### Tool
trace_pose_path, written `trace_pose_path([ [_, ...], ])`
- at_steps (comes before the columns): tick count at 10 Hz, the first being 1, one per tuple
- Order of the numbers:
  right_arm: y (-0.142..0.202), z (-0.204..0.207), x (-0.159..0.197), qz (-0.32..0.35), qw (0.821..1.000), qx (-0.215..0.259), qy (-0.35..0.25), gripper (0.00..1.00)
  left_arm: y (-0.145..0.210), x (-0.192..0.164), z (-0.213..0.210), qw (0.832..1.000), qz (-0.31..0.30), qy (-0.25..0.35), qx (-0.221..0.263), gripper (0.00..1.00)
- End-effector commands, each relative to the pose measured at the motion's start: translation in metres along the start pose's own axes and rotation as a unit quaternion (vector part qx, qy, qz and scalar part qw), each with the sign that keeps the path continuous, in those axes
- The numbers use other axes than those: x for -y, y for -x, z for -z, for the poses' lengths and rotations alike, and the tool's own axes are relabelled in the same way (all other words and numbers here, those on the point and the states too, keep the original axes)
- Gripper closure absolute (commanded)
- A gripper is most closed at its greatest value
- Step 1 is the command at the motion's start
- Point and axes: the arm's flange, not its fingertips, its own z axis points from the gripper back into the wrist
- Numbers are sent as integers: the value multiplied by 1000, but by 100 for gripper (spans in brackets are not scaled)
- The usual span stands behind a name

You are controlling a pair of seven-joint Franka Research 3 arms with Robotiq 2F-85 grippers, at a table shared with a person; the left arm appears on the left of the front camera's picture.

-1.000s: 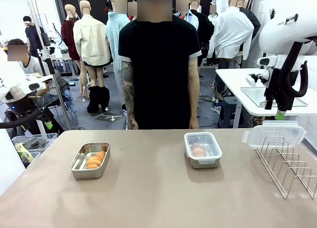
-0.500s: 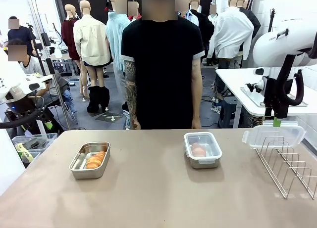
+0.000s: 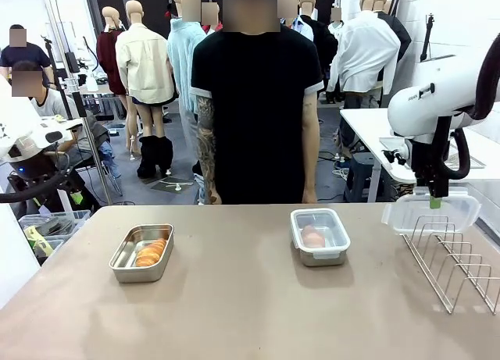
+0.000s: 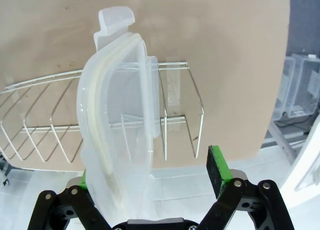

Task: Place the bread in airtight containers.
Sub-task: Pick up one Airtight Container lid and hand it to the human.

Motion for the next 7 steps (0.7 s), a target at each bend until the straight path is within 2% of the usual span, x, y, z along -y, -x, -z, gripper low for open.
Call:
trace_pose_path([
  [1, 4, 2, 11, -7, 1000, 20, -19, 0, 2, 0, -1, 1000, -3, -9, 4, 0],
  [3, 5, 9, 17, 0, 999, 26, -27, 0, 2, 0, -1, 1000, -3, -9, 4, 0],
  [7, 4, 6, 13, -5, 999, 29, -24, 76, 2, 0, -1, 1000, -3, -9, 4, 0],
])
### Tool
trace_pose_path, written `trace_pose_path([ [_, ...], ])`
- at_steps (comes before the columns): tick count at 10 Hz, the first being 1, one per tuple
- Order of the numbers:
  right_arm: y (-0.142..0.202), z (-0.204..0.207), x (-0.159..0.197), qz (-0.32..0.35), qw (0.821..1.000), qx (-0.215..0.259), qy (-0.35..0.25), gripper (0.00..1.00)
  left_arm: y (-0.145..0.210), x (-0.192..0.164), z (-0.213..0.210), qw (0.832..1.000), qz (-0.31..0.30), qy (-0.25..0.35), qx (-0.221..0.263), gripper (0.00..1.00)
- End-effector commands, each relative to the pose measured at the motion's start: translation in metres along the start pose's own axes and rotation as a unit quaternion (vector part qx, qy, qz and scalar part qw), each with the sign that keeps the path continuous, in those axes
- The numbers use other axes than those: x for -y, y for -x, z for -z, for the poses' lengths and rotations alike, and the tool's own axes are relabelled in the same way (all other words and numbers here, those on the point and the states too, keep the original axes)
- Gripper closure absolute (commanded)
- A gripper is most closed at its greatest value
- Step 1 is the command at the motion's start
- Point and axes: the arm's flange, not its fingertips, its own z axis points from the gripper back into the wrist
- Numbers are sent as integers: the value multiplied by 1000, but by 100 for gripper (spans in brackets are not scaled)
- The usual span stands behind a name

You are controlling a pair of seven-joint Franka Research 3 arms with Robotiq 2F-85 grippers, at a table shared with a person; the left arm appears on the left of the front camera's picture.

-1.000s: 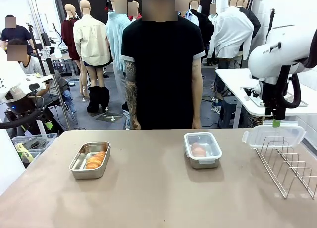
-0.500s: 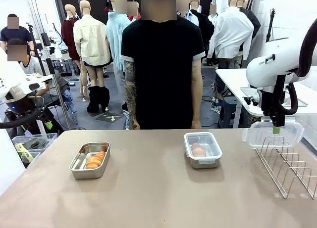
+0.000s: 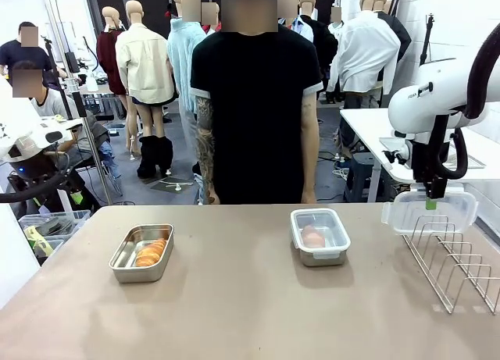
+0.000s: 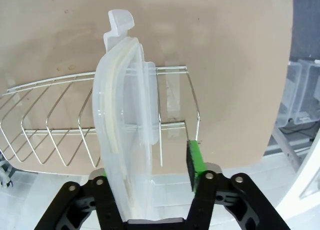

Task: Place the bread in airtight containers.
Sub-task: Pick up one Airtight Container lid and hand it to the human.

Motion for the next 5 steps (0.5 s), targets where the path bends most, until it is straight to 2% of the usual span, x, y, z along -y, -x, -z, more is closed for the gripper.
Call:
trace_pose_path([
  [1, 0, 1, 1, -8, 1000, 14, -5, 96, 2, 0, -1, 1000, -3, -9, 4, 0],
  [2, 0, 1, 0, -10, 1000, 15, -5, 100, 2, 0, -1, 1000, -3, -9, 4, 0],
  [5, 0, 1, -1, -12, 1000, 14, -2, 100, 2, 0, -1, 1000, -3, -9, 4, 0],
])
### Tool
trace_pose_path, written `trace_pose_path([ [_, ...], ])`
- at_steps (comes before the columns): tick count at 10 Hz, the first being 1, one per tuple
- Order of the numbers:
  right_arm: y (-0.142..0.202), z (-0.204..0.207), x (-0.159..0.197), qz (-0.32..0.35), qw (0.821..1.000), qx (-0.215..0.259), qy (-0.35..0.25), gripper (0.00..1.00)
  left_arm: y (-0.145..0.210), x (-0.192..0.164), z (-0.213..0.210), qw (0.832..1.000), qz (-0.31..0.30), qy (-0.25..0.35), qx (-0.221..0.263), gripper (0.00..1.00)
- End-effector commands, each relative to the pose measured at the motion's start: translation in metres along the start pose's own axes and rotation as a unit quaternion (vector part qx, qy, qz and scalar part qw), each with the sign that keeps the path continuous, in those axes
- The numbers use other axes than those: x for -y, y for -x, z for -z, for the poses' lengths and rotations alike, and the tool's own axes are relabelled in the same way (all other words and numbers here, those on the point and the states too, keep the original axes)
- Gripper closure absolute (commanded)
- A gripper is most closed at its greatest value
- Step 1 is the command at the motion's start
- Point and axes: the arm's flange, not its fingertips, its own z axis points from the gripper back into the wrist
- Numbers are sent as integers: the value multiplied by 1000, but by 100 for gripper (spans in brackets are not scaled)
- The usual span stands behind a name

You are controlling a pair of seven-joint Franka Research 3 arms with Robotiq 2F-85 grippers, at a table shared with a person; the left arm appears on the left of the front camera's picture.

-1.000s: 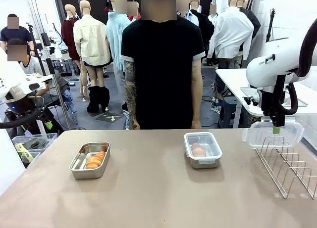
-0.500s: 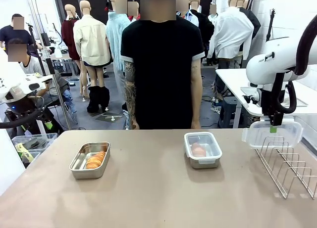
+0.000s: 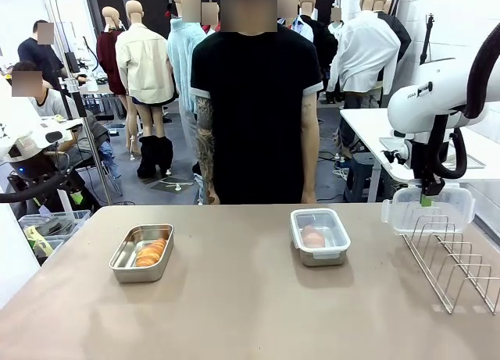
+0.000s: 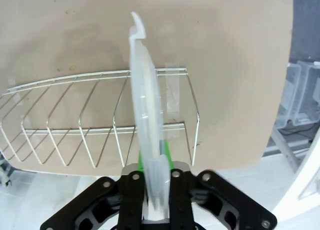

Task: Place the bread in airtight containers.
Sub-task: Pick up one Airtight Container lid and hand it to the human, then release when the human grabs the Airtight Container lid.

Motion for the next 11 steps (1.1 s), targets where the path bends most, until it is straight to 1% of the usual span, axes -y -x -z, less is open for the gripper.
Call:
trace_pose_path([
  [1, 1, 1, -2, -4, 1000, 11, 0, 100, 2, 0, -1, 1000, -3, -9, 4, 0],
  [3, 0, 2, -2, -7, 1000, 13, 2, 100, 2, 0, -1, 1000, -3, -9, 4, 0],
  [4, 0, -1, 0, 0, 1000, 0, 1, 100, 2, 0, -1, 1000, -3, -9, 4, 0],
  [9, 0, -1, 0, 0, 1000, 0, 1, 100, 2, 0, -1, 1000, -3, -9, 4, 0],
  [10, 2, -28, -21, -20, 999, 4, 31, 100, 2, 0, -1, 1000, -3, -9, 4, 0],
  [11, -1, -58, -43, -54, 996, 13, 65, 100, 2, 0, -1, 1000, -3, -9, 4, 0],
])
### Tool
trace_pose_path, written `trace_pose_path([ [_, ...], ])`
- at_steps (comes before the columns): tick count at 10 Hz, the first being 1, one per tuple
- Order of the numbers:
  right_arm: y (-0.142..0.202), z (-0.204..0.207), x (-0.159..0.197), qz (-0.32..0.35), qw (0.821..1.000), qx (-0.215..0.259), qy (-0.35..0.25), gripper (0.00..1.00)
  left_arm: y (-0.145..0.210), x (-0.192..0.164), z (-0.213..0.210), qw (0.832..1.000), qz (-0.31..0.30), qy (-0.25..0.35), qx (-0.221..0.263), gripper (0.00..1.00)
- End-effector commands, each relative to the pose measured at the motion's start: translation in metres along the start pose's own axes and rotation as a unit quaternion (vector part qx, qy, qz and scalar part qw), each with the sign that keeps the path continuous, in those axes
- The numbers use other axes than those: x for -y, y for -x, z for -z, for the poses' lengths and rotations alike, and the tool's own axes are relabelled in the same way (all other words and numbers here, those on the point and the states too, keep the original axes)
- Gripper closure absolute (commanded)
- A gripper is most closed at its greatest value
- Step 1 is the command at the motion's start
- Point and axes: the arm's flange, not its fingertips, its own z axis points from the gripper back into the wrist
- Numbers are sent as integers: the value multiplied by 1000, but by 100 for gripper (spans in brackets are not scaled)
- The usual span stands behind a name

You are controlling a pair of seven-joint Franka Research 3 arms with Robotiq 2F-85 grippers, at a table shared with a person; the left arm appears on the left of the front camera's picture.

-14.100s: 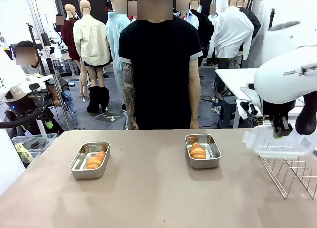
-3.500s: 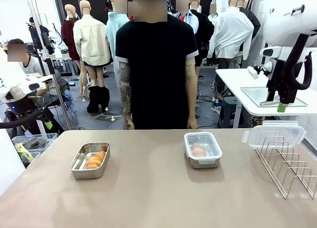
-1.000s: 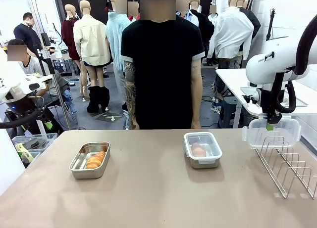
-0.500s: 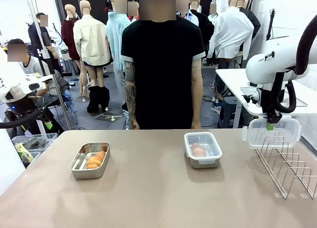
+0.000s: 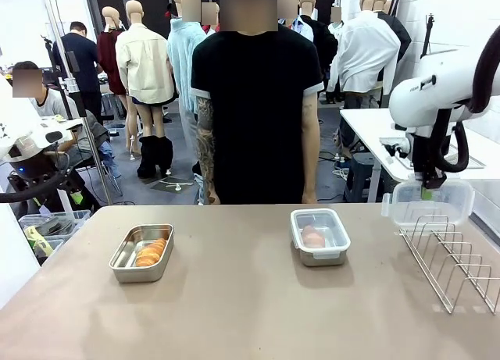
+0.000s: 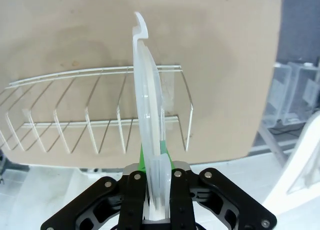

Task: Place the bread in airtight containers.
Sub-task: Release when the human grabs the Airtight Container lid.

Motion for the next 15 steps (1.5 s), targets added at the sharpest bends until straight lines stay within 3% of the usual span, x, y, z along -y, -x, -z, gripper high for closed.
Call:
trace_pose_path([
  [1, -7, -57, -44, -63, 995, 3, 80, 100, 2, 0, -1, 1000, -3, -9, 4, 0],
  [4, -45, -123, -51, -115, 976, -24, 184, 100, 2, 0, -1, 1000, -3, -9, 4, 0],
  [7, -100, -166, -13, -148, 947, -7, 286, 100, 2, 0, -1, 1000, -3, -9, 4, 0],
  [10, -145, -187, 40, -130, 937, 63, 319, 100, 2, 0, -1, 1000, -3, -9, 4, 0],
  [15, -166, -181, 61, -117, 941, 61, 313, 100, 2, 0, -1, 1000, -3, -9, 4, 0],
])
